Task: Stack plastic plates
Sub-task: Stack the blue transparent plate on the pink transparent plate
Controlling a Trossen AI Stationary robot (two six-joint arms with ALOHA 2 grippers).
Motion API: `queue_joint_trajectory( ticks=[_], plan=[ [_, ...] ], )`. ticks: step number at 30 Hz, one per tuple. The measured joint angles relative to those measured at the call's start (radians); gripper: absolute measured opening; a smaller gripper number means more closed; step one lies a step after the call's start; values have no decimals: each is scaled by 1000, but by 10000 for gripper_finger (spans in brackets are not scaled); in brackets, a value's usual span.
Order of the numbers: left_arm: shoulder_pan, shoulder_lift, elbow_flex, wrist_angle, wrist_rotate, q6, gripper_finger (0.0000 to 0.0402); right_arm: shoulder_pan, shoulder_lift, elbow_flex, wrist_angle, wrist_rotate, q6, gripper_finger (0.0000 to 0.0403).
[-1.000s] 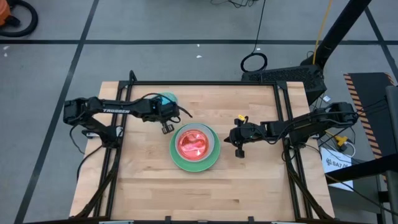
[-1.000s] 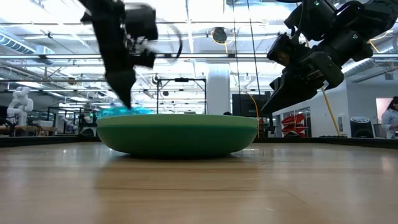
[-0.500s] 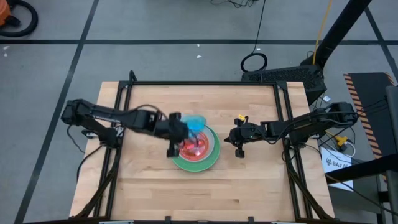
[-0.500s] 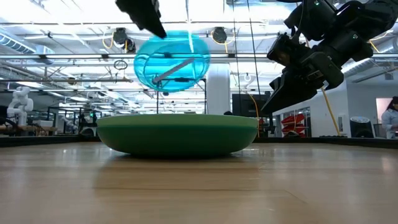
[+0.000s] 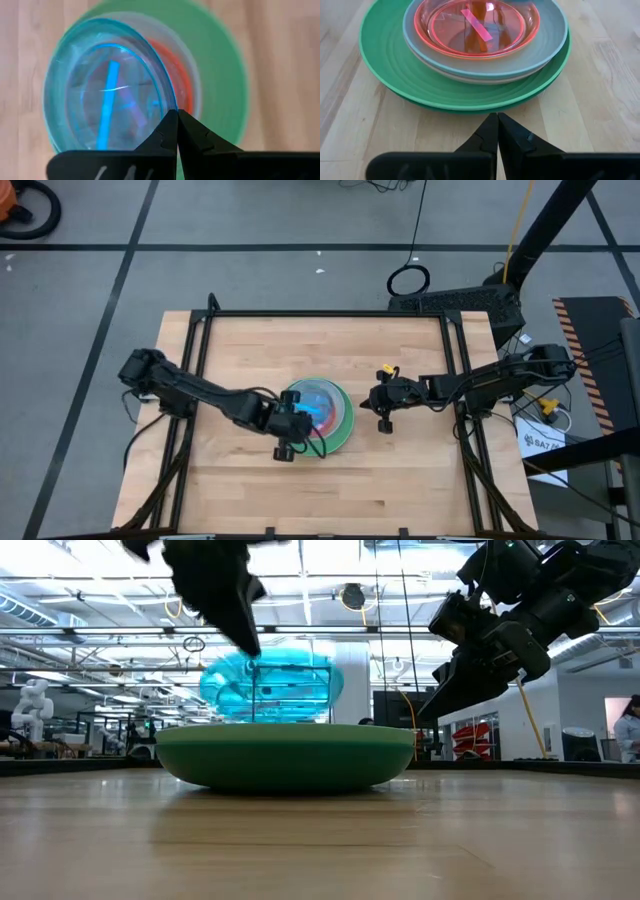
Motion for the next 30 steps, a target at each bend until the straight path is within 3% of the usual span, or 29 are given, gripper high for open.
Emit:
queue_joint_trajectory(
  ticks=[5, 14, 22, 30],
  plan=[
    [28, 52, 0, 13, -4, -51, 12, 0, 0, 0, 0, 0, 4, 6],
    [54, 55, 0, -25, -11, -24, 78, 0, 0, 0, -1, -2, 10, 6],
    [1, 48, 0, -17, -157, 42, 82, 33, 0, 0, -5, -5, -48, 6],
    [-38, -57, 0, -69, -203, 77, 83, 31, 3, 0, 89, 53, 13, 6]
  ],
)
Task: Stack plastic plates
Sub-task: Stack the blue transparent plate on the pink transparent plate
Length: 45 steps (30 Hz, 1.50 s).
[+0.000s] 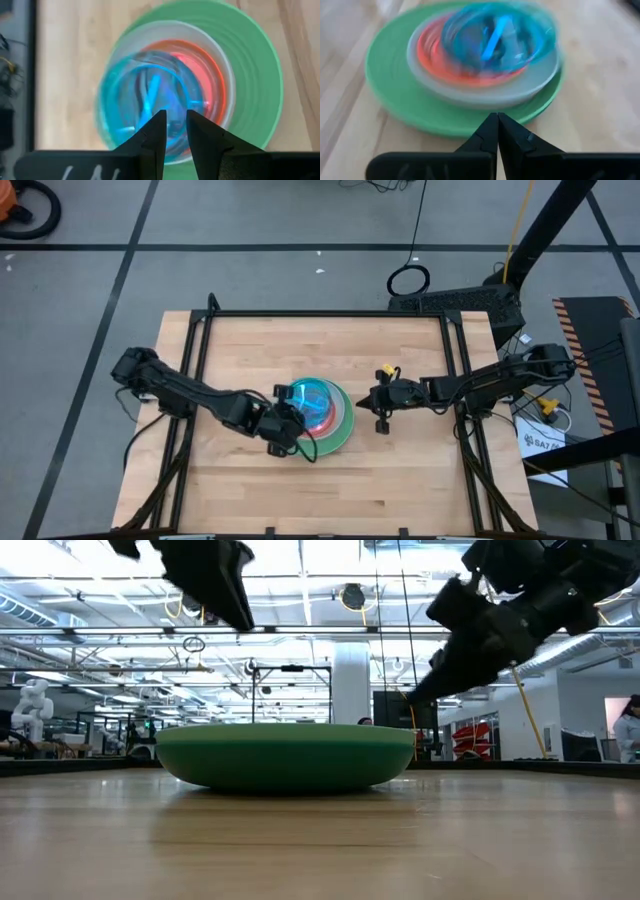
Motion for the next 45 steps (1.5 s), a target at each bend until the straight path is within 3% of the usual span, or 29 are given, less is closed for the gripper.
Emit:
queue_joint_trajectory(
  ticks=[4, 7, 13, 18, 30, 45],
  plan=[
    [-12, -103, -17, 33, -23, 62, 83, -2, 17, 31, 31, 4, 15, 5],
    [-10, -202, -109, 138, -23, 122, 83, -5, 53, 99, -11, 23, 19, 2],
    [26, -388, -322, 342, -24, 109, 83, -28, 214, 291, -80, 27, 5, 1],
    [41, -470, -408, 371, -25, 81, 83, -66, 363, 456, -146, 51, -17, 1],
    [41, -492, -414, 328, -24, 126, 83, -89, 611, 723, -235, 45, -93, 1],
    [41, -492, -414, 324, -24, 159, 83, -62, 632, 729, -338, 33, -49, 1]
  ],
)
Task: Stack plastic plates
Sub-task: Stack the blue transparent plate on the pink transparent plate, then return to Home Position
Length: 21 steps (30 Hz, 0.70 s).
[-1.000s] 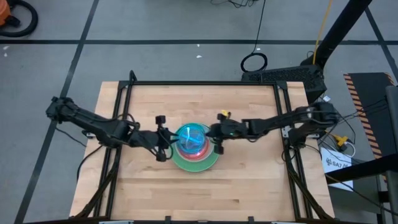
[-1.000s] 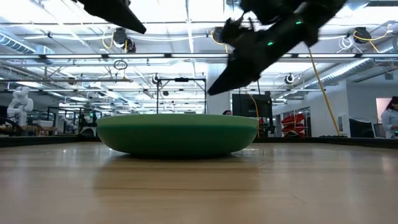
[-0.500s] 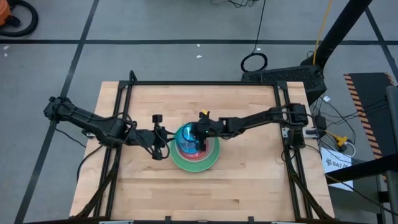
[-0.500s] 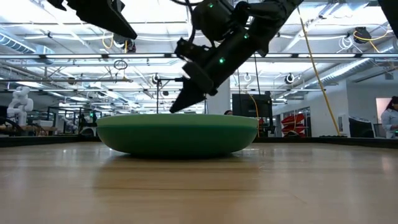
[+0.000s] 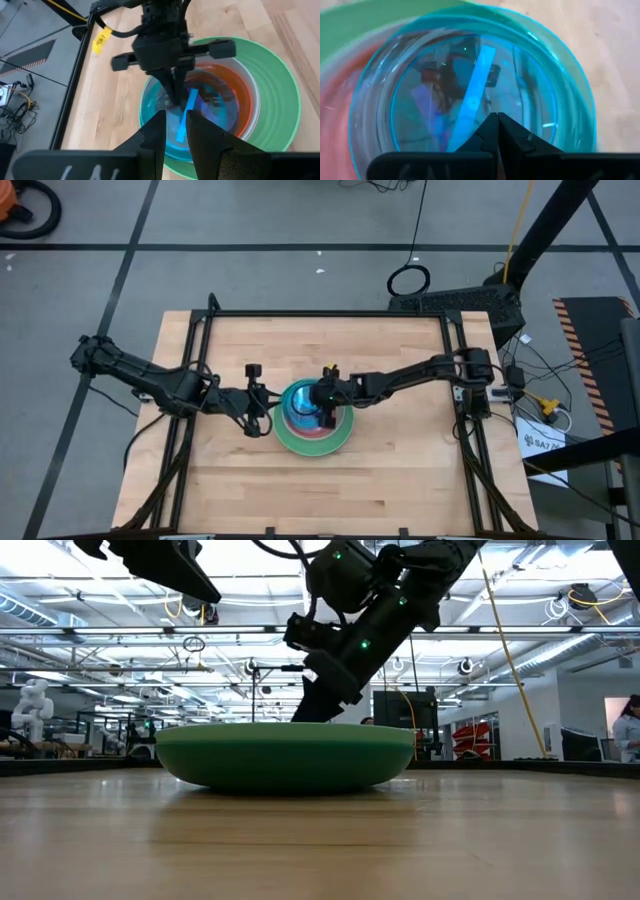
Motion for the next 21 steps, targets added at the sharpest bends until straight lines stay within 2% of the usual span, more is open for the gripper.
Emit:
queue_joint_trajectory(
  ticks=[7, 12, 16, 21],
  plan=[
    [0, 0, 0, 0, 0, -8, 83, 30, 2, 0, -7, -119, 25, 1],
    [0, 0, -2, 7, 1, 27, 83, 46, -34, 0, -72, -111, 22, 1],
    [20, -34, -85, 157, 59, 119, 83, 51, -87, -29, -112, -134, -72, 1],
    [110, -129, -231, 356, 203, 124, 83, 39, -230, -197, -18, -175, -143, 1]
  ],
)
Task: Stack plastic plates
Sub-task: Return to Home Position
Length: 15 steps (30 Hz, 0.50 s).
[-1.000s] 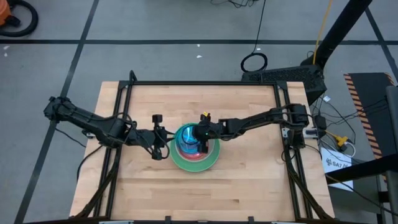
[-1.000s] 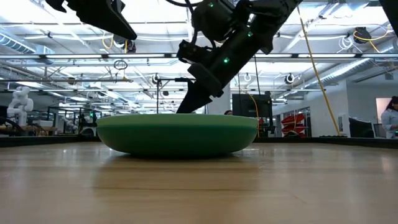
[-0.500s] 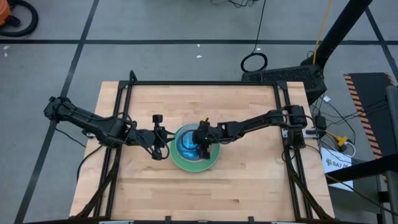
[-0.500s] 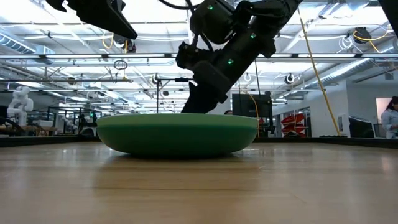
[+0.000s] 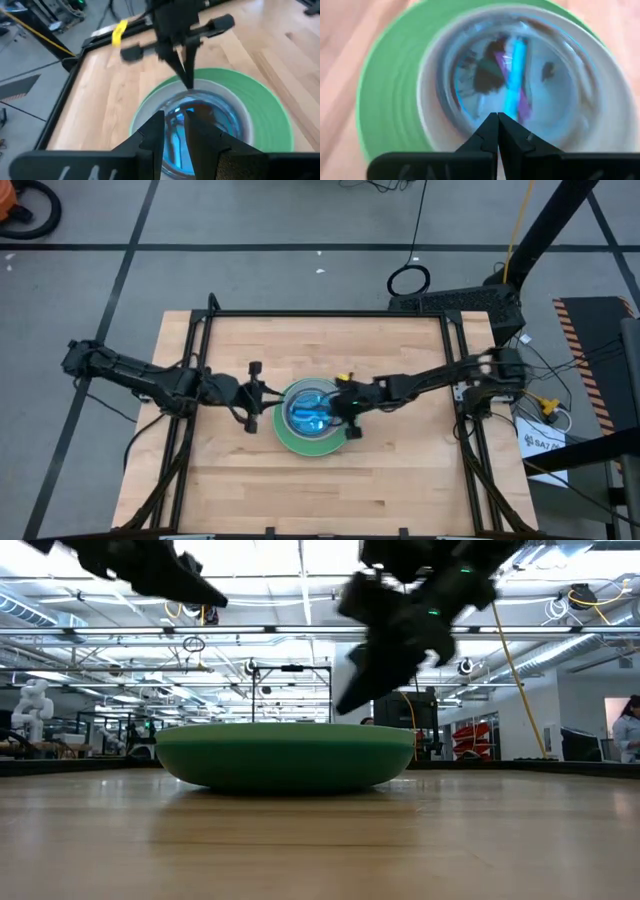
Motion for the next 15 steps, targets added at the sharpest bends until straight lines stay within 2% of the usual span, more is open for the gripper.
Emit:
queue_joint_trajectory(
  ticks=[4, 7, 15],
  plan=[
    [101, -88, -99, 77, 65, -15, 83, -32, -175, -200, 109, 2, -6, 1],
    [184, -146, -162, 127, 173, -18, 83, -52, -317, -343, 198, 6, 8, 1],
    [397, -239, -241, 193, 378, -37, 83, -61, -703, -615, 225, 6, 48, 1]
  ],
)
